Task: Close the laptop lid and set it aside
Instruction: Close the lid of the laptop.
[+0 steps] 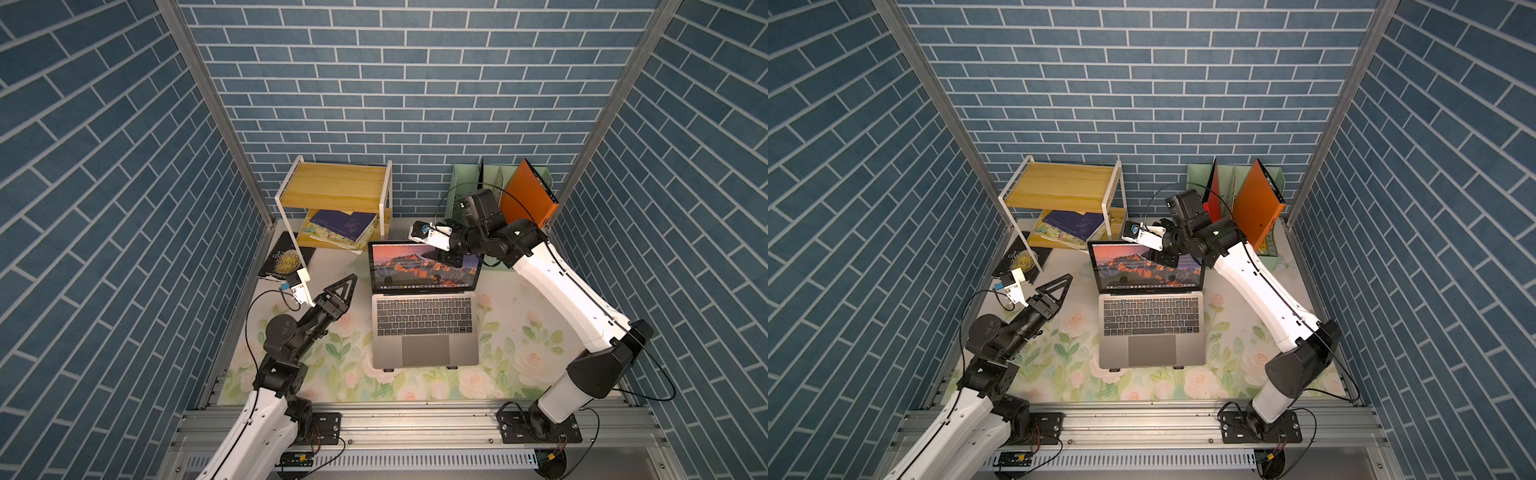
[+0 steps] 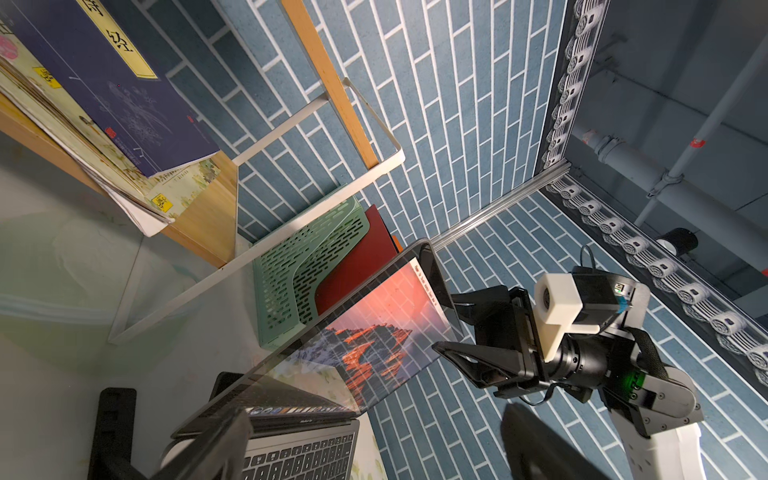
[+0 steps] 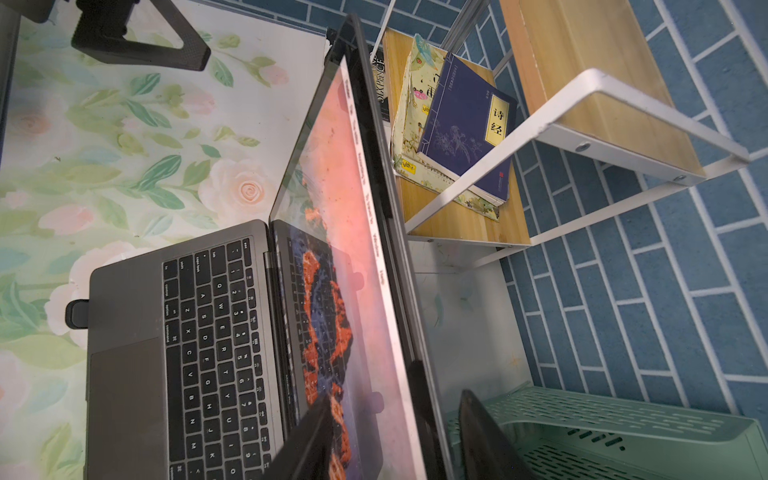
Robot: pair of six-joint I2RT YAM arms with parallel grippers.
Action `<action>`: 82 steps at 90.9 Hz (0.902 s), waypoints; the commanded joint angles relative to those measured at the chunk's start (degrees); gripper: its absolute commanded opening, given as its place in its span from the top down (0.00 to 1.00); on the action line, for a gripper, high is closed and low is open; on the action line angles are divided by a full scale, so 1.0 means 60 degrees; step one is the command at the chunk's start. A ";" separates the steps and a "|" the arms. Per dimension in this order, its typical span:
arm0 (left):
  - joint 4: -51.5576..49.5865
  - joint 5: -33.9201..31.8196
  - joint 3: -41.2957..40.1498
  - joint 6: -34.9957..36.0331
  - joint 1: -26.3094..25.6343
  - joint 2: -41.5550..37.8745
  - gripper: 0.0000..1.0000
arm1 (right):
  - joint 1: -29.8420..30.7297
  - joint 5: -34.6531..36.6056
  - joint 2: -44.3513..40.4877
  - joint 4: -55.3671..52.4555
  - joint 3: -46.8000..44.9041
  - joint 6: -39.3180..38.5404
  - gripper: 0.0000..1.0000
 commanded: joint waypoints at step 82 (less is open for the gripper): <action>-0.1272 -0.0327 0.3993 -0.0964 -0.1233 0.1706 0.14 | 0.5473 0.3876 -0.6338 0.4209 -0.9080 0.3895 0.43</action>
